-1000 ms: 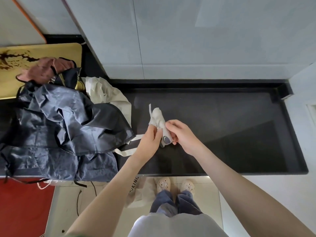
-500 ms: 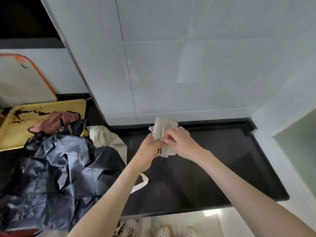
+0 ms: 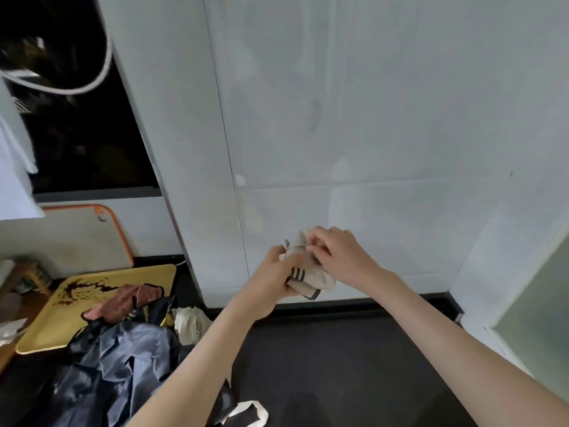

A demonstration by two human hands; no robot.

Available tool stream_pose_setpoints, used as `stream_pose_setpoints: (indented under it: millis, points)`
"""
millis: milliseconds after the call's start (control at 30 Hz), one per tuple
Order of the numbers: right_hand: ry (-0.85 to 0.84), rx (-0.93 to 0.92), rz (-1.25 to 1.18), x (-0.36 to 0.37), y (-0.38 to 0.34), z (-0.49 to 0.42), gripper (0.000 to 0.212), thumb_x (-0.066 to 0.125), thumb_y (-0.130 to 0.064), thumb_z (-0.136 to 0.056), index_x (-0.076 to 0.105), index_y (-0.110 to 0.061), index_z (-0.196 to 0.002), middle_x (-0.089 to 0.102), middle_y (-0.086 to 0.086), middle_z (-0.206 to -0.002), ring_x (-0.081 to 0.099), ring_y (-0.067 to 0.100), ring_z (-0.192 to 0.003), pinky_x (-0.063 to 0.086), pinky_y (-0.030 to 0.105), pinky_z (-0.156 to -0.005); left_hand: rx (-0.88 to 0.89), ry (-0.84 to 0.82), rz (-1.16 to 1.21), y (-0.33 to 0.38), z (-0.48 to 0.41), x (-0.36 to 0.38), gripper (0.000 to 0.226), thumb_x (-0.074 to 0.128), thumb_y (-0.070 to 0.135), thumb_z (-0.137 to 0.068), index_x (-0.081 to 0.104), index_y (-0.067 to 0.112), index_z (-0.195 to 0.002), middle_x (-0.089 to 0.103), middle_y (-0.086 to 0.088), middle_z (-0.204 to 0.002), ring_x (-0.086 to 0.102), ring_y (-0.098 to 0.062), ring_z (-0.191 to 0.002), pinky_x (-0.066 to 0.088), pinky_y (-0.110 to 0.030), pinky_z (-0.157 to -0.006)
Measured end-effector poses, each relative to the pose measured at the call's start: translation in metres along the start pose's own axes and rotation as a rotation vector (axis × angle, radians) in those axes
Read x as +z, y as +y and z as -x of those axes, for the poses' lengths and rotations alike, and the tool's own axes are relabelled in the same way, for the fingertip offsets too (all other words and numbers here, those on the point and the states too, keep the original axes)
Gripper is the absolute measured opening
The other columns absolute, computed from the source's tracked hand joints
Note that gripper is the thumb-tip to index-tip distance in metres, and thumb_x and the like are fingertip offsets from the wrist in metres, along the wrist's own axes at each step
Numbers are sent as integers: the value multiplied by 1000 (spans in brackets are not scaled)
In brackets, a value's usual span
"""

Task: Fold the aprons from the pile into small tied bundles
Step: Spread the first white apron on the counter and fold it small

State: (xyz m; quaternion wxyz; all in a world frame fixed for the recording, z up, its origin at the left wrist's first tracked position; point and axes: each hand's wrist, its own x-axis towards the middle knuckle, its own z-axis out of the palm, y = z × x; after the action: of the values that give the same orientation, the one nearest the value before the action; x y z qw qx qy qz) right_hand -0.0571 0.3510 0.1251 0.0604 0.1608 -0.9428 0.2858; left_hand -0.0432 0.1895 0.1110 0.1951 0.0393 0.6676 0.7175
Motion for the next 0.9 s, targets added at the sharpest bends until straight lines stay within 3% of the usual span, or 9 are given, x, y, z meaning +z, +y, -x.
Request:
stream_pose_setpoints:
  millis: [67, 133, 200, 300, 400, 567, 700, 833, 900]
  points:
    - [43, 26, -139, -27, -10, -5, 11, 51, -23, -98, 56, -21, -88, 61, -5, -78, 53, 10, -73, 39, 17, -64, 74, -123, 49, 29, 8, -8, 58, 61, 35, -85, 36, 19, -134, 65, -16, -115, 67, -32, -102, 56, -39, -83]
    - [102, 20, -288, -65, -22, -15, 12, 55, -24, -96, 60, -23, -85, 62, -7, -75, 53, 5, -66, 39, 14, -59, 169, -293, 37, 66, 17, -19, 69, 64, 23, -81, 30, 37, -139, 65, -16, -115, 63, -35, -109, 54, -35, -87]
    - [98, 0, -384, -105, -39, -28, 14, 57, -24, -95, 61, -23, -82, 62, -11, -72, 53, 2, -64, 39, 13, -59, 316, -398, -162, 103, 28, -26, 80, 64, 10, -79, 29, 46, -141, 63, -16, -109, 60, -31, -113, 48, -34, -97]
    - [55, -90, -478, -166, -70, -51, 15, 58, -20, -95, 62, -19, -81, 61, -11, -68, 53, 0, -61, 39, 10, -57, 622, -125, -573, 166, 29, -19, 62, 60, 3, -88, 44, 45, -130, 65, -5, -105, 63, -15, -104, 47, -27, -92]
    - [56, -183, -458, -206, -97, -73, 18, 55, -10, -94, 63, -17, -79, 60, -7, -69, 51, 5, -63, 37, 17, -59, 861, 158, -779, 219, 17, -12, 34, 67, 33, -81, 54, 58, -102, 54, 4, -108, 57, -8, -99, 45, -23, -88]
    - [122, -306, -284, -250, -124, -103, 29, 50, 1, -90, 60, -17, -70, 53, -3, -69, 44, 7, -60, 36, 14, -54, 914, 157, -513, 275, -5, 1, 11, 61, 22, -92, 59, 18, -102, 60, -13, -96, 58, -10, -80, 45, -20, -69]
    - [198, -319, -104, -277, -122, -128, 36, 58, -3, -88, 46, -17, -57, 42, -2, -62, 37, 10, -56, 31, 22, -51, 918, 256, -476, 293, -34, 13, 55, 62, 51, -75, 53, 7, -106, 59, -24, -94, 52, -17, -78, 39, -36, -71]
    - [282, -326, 20, -298, -113, -157, 31, 58, -8, -87, 46, -11, -58, 39, 4, -62, 33, 15, -59, 24, 28, -55, 942, 355, -379, 311, -59, 28, 21, 62, 26, -90, 52, 7, -89, 56, 1, -75, 49, -12, -71, 38, -31, -68]
    - [312, -331, 59, -306, -108, -169, 29, 59, -10, -87, 50, -10, -60, 40, 4, -63, 33, 16, -61, 24, 29, -56, 933, 400, -360, 317, -70, 35, 22, 61, 23, -92, 48, 14, -77, 46, 9, -65, 42, -10, -64, 33, -26, -60]
